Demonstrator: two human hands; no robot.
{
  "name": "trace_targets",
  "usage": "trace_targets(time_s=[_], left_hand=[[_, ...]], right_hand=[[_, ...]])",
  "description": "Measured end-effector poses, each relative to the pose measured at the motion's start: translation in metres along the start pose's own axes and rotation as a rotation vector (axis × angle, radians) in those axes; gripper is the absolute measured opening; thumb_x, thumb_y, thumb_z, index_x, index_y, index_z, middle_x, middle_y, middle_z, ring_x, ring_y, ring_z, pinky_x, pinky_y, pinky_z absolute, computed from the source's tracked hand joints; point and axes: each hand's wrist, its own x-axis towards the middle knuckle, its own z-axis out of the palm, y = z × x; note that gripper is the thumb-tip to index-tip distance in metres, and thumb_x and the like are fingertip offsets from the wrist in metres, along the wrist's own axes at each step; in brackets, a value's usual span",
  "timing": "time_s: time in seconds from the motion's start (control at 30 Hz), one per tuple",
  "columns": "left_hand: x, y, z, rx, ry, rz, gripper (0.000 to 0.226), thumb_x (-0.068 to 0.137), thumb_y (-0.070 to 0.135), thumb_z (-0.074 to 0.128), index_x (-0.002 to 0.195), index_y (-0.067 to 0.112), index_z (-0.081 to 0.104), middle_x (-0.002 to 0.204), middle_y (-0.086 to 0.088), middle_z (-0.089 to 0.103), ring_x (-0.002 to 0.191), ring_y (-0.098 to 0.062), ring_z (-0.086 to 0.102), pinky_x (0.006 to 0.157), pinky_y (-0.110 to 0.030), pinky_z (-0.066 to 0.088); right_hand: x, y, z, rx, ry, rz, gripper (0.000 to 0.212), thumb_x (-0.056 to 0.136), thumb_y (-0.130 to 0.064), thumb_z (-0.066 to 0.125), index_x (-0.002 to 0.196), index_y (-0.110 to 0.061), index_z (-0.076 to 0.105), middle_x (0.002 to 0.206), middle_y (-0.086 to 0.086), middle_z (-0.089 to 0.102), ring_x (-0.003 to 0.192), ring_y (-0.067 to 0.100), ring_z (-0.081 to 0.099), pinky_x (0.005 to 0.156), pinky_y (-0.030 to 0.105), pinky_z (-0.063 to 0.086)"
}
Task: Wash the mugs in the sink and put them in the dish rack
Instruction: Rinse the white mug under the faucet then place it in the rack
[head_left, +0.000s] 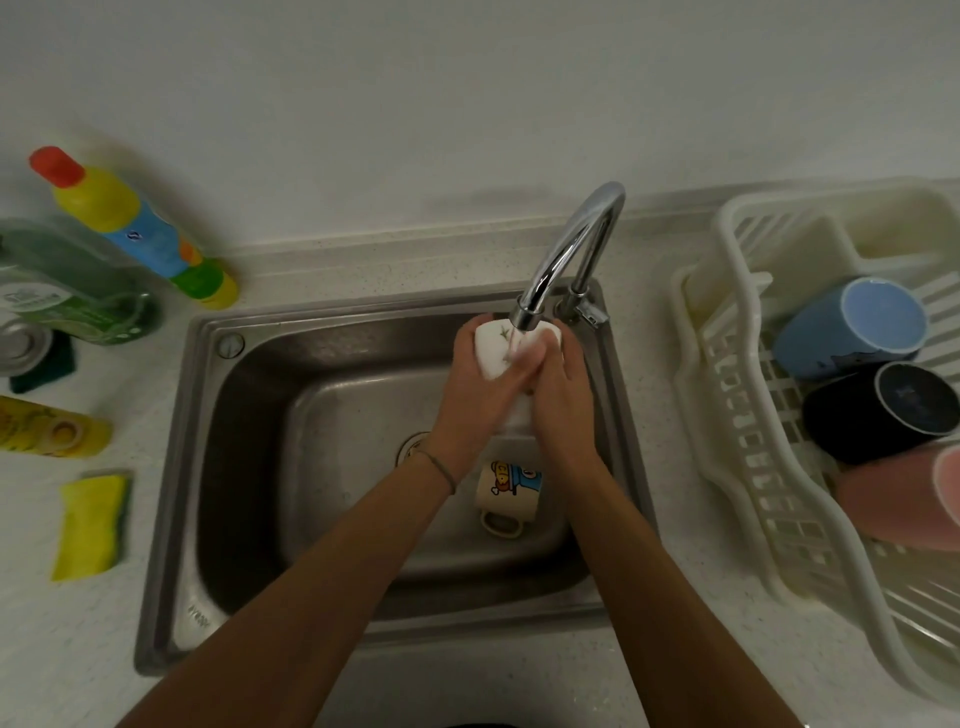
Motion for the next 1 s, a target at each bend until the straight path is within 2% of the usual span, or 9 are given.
trace_targets(time_s=[0.13,0.23,0.37,0.47,0.53,0.67,0.77,0.9,1.0], left_hand=[[0.002,0.001,-0.001,0.016,-0.011,0.088,0.052,0.086,0.032,0.079,0.127,0.024,0.048,0.116,0.009,0.06,0.096,0.001,0.064,0.075,-0.017,0.055],[0.011,0.007,0.0,0.007,0.054,-0.014,0.019,0.103,0.034,0.058,0.114,0.02,0.052,0.108,0.001,0.061,0.094,-0.015,0.064,0.075,-0.031,0.056],[0.018,0.01,-0.004,0.028,0.119,-0.047,0.031,0.111,0.034,0.034,0.097,0.015,0.054,0.091,0.0,0.056,0.075,-0.005,0.055,0.07,-0.025,0.048],[0.01,0.006,0.003,0.029,0.038,-0.013,0.018,0.106,0.038,0.05,0.115,0.023,0.054,0.105,0.004,0.062,0.089,-0.006,0.064,0.077,-0.03,0.057],[0.003,0.004,0.007,0.021,-0.017,0.008,0.032,0.1,0.041,0.062,0.125,0.026,0.049,0.116,0.004,0.063,0.098,-0.013,0.067,0.078,-0.029,0.06],[0.017,0.011,-0.001,0.07,-0.004,-0.101,0.032,0.101,0.056,0.039,0.099,0.025,0.048,0.111,-0.01,0.059,0.096,-0.027,0.06,0.08,-0.04,0.052],[0.014,0.012,0.003,0.111,-0.019,-0.087,0.034,0.095,0.062,0.032,0.095,0.032,0.047,0.112,-0.009,0.058,0.103,-0.03,0.06,0.082,-0.04,0.051],[0.008,0.007,0.01,0.079,-0.049,-0.02,0.035,0.093,0.054,0.057,0.114,0.027,0.049,0.111,-0.002,0.061,0.099,-0.023,0.066,0.078,-0.039,0.058],[0.023,0.008,0.003,0.112,-0.007,-0.094,0.024,0.105,0.045,0.041,0.101,0.023,0.05,0.1,-0.003,0.057,0.09,-0.024,0.058,0.075,-0.039,0.049]], right_hand=[[0.011,-0.004,0.005,0.173,-0.04,0.193,0.042,0.103,-0.052,0.041,0.131,-0.026,0.058,0.117,0.0,0.068,0.101,0.014,0.069,0.075,0.031,0.059],[0.009,-0.007,0.003,0.154,-0.071,0.152,0.032,0.102,-0.049,0.047,0.125,-0.029,0.057,0.114,-0.001,0.068,0.1,0.016,0.07,0.072,0.031,0.059],[0.008,-0.006,-0.003,0.173,-0.088,0.16,0.015,0.099,-0.045,0.054,0.111,-0.038,0.057,0.107,-0.004,0.069,0.096,0.016,0.07,0.07,0.029,0.06],[0.013,-0.005,-0.003,0.214,-0.093,0.216,0.04,0.096,-0.052,0.055,0.127,-0.027,0.059,0.113,0.002,0.07,0.099,0.021,0.072,0.069,0.032,0.062],[0.014,-0.003,-0.003,0.238,-0.09,0.242,0.05,0.091,-0.059,0.058,0.129,-0.027,0.059,0.115,0.004,0.07,0.099,0.023,0.072,0.073,0.04,0.064],[0.011,0.003,-0.004,0.286,-0.13,0.286,0.069,0.074,-0.066,0.064,0.128,-0.025,0.06,0.112,0.009,0.073,0.098,0.03,0.074,0.083,0.057,0.06],[0.013,0.002,-0.005,0.313,-0.114,0.299,0.062,0.078,-0.064,0.062,0.125,-0.022,0.063,0.109,0.01,0.074,0.097,0.03,0.074,0.084,0.058,0.059],[0.014,0.004,-0.011,0.342,-0.12,0.306,0.045,0.093,-0.056,0.056,0.122,-0.023,0.065,0.108,0.01,0.075,0.096,0.028,0.075,0.082,0.052,0.061],[0.012,0.006,-0.011,0.319,-0.136,0.318,0.047,0.093,-0.057,0.056,0.125,-0.023,0.063,0.108,0.009,0.075,0.096,0.03,0.074,0.083,0.053,0.061]])
